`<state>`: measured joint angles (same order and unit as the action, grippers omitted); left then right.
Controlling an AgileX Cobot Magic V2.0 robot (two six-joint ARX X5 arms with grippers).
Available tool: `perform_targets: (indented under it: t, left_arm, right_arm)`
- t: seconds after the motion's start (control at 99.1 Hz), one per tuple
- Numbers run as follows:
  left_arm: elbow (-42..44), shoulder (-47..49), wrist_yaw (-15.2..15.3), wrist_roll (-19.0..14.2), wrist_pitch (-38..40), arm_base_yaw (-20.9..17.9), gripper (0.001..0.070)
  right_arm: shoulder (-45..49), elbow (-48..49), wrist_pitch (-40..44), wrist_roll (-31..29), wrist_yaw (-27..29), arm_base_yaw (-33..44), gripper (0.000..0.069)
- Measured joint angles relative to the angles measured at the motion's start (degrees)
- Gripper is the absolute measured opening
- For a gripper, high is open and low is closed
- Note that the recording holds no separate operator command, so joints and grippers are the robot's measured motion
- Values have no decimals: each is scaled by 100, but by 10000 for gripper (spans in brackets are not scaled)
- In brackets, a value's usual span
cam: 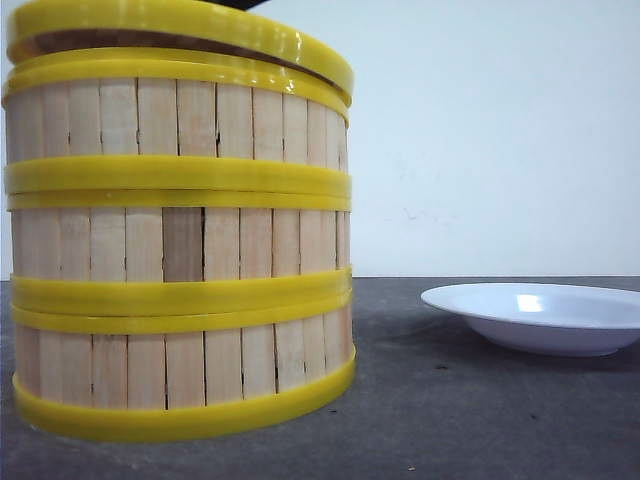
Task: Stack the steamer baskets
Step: 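Lower the lid onto the top basket and open right gripper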
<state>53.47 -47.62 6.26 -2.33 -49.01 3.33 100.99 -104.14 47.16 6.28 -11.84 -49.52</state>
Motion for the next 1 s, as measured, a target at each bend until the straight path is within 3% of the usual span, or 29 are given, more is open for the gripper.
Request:
perform_targets:
  t: [0.676,0.737,0.878,0.999]
  left_arm:
    - [0,0,0,87,-4,-7,388]
    - [0,0,0,87,-7,-7,388]
    - [0,0,0,105,-7,-7,388]
    - [0,0,0,111,-7,-7,388]
  right_arm:
    - [168,-17,-28,35,254,-35,63]
    - [170,-17,-55,37,260,-35,106]
    - [175,-20,-111,39,284,0,284]
    - [90,-46,-63,37,284,122,344]
